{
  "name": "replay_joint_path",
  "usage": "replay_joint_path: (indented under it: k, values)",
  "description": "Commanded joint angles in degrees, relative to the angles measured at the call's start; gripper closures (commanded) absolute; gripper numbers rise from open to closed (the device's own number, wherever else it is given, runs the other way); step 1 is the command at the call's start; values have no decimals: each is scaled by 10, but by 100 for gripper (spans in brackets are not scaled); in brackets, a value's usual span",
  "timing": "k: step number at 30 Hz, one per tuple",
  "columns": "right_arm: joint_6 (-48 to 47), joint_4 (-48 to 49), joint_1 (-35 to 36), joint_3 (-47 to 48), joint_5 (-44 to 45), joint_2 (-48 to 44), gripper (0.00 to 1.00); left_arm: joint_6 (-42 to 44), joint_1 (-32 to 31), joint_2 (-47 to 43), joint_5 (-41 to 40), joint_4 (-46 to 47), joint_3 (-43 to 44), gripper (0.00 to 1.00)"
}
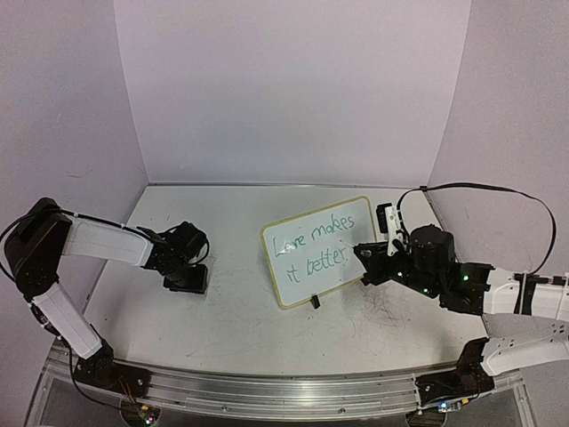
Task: Write a sentence on the whiteboard
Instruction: Pick up the whiteboard from the center of the board.
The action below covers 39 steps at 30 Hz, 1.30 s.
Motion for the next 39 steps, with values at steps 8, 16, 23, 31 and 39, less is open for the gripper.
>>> replay_joint_path:
  k: [8, 16, 23, 31, 39]
  values:
    - [0, 30, -1, -7, -4, 2, 100, 37, -9, 49, -18, -4, 38, 60]
    - [2, 30, -1, -11, 0, -8, 100, 39, -18, 83, -1, -22, 45, 79]
    - [3, 31, -1, -13, 1, -14, 100, 30, -31, 78, -22, -59, 39, 95]
    - [13, 29, -1, -4, -17, -3, 100, 22, -43, -15, -27, -75, 33, 100]
    - [2, 17, -1, 25, -130, 18, 100, 92, -97, -183, 19, -59, 13, 100]
